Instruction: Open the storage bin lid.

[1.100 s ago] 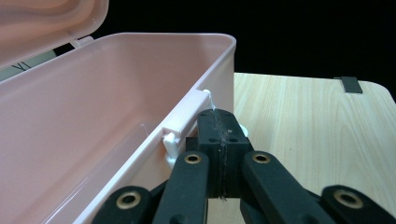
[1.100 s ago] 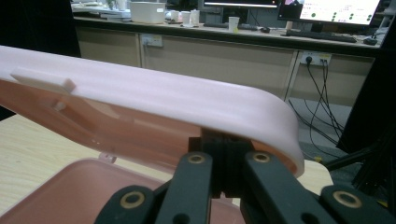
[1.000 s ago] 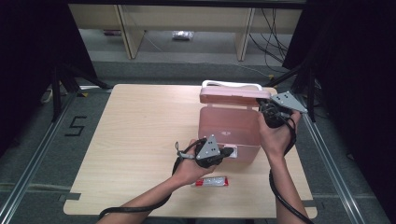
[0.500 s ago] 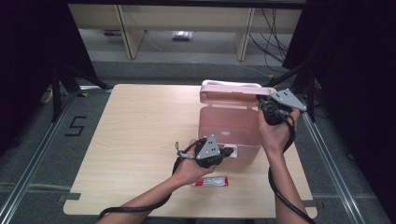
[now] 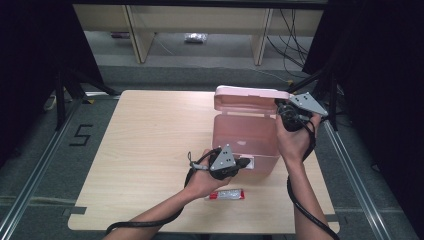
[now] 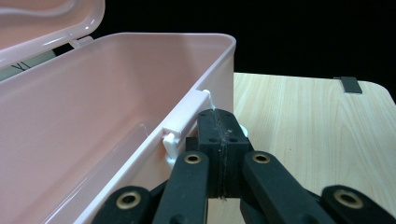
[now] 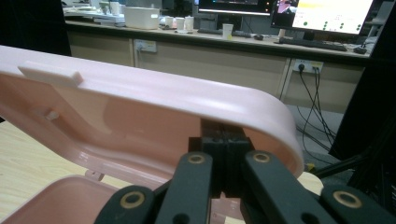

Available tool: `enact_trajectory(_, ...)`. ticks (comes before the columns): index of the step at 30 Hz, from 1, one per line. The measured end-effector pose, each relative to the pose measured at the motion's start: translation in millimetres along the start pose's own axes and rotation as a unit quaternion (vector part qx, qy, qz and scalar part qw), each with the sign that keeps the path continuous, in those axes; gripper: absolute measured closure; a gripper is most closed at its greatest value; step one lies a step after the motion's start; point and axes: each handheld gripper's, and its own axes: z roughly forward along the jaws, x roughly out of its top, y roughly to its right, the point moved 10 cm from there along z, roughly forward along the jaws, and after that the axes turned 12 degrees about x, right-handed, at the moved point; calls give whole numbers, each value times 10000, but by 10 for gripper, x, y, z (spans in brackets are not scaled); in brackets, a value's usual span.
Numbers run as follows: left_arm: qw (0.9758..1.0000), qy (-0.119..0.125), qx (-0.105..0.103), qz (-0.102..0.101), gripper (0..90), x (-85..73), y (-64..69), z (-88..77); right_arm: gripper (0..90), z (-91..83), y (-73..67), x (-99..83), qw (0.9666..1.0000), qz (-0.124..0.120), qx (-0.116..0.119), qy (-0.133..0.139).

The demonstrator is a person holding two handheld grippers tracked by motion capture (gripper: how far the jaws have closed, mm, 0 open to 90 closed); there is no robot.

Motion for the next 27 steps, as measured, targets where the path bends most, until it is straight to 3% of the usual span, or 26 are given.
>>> enact_trajectory(27, 10000, -6, -11, -21, 892, 2, 2, 2, 900, 112, 54, 73, 10000, -33, -33, -25)
